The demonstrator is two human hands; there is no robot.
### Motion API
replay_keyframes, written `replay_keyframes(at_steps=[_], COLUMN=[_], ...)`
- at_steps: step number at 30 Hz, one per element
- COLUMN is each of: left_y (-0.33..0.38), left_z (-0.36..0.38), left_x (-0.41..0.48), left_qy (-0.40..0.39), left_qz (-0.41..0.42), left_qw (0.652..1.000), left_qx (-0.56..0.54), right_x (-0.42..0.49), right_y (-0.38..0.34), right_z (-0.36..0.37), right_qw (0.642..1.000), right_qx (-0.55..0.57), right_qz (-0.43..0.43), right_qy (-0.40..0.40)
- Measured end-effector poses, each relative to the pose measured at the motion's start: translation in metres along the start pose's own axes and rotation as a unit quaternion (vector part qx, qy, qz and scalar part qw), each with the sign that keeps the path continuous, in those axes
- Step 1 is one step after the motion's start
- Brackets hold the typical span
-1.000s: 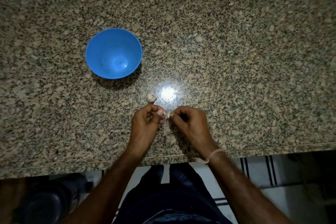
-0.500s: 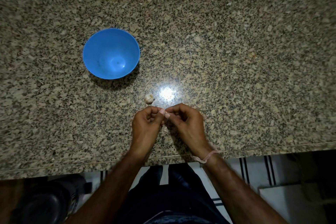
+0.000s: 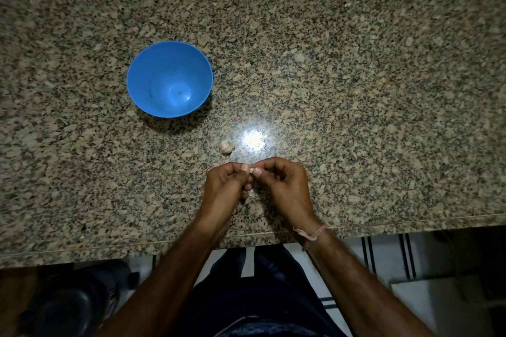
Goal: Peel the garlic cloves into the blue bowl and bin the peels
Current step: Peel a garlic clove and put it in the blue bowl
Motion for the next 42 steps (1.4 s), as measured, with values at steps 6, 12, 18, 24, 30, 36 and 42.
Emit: replay_keyframes(at_steps=[6, 12, 18, 24, 30, 36, 42], left_y=[0.018, 0.031, 0.027, 0.028, 0.041, 0.048, 0.040], left_z=[0.004, 0.005, -0.003, -0.008, -0.002, 0.005, 0.006], left_x=[-0.005, -0.007, 0.000, 0.002, -0.008, -0.017, -0.012], left_qy=[0.023, 0.064, 0.091, 0.127, 0.112, 0.090, 0.082], left_qz=[0.098, 0.143, 0.116, 0.126, 0.181, 0.207, 0.219], left_qw=[0.983, 0.948, 0.956, 0.949, 0.941, 0.941, 0.929], left_qx=[0.153, 0.278, 0.255, 0.261, 0.262, 0.252, 0.288], right_x=[-0.005, -0.005, -0.004, -0.002, -0.001, -0.002, -0.003], right_y=[0.013, 0.016, 0.016, 0.021, 0.020, 0.014, 0.020], right_z=[0.012, 0.017, 0.011, 0.002, -0.005, -0.008, -0.008], right_qw=[0.973, 0.966, 0.968, 0.968, 0.971, 0.987, 0.976], right_qx=[0.194, 0.213, 0.211, 0.210, 0.205, 0.136, 0.184], right_qz=[0.120, 0.140, 0.137, 0.134, 0.119, 0.079, 0.115], right_qy=[-0.025, -0.031, -0.020, 0.004, 0.022, 0.020, 0.021])
Point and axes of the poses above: each hand's wrist, its own x-axis towards the middle knuckle, its own z-axis out of the palm, y = z × x, the point moved 8 cm from there along x, towards the middle knuckle, and after that the axes turned 2 degrees about z, right-handed, at the moved point
